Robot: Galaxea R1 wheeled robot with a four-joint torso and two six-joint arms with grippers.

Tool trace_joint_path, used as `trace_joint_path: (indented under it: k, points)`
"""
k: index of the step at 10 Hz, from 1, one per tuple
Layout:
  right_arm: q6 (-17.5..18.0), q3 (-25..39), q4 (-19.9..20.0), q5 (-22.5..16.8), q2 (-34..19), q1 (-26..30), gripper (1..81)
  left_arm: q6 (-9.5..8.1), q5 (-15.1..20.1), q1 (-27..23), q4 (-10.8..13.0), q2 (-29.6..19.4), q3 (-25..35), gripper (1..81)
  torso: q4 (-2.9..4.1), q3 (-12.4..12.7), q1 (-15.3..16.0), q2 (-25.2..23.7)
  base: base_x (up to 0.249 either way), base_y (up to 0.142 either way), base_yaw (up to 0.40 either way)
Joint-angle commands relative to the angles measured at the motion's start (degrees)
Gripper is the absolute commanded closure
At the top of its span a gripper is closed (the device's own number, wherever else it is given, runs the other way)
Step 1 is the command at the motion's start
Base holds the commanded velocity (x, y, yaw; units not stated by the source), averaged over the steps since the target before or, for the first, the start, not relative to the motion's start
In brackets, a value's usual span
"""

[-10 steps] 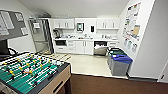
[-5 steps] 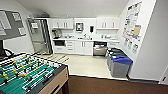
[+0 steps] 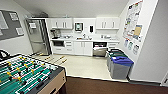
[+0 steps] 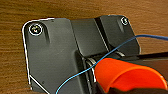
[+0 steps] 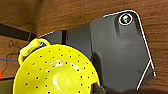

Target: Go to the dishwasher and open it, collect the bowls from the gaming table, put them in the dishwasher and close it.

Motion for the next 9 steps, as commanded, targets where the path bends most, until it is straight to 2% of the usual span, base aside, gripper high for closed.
trace_joint_path:
  k: [1,2,9]
  points:
    - [-0.1,-0.07,-0.54,-1.57,-0.38,2.86,81.1,-0.13,1.89,-2.89,-2.11,-0.27,0.31,81.1,0.0,0.0,0.0,0.0,0.132,-0.068,0.0]
    - [-0.1,-0.07,-0.54,-1.57,-0.38,2.86,81.1,-0.13,1.89,-2.98,-2.81,-0.18,0.31,81.1,0.0,0.0,0.0,0.0,0.132,-0.067,0.0]
    - [-0.01,-0.16,-0.54,-1.57,-0.12,2.94,81.1,-0.13,1.89,-2.98,-3.17,-0.53,0.31,81.1,0.0,0.0,0.0,0.0,0.132,-0.068,0.0]
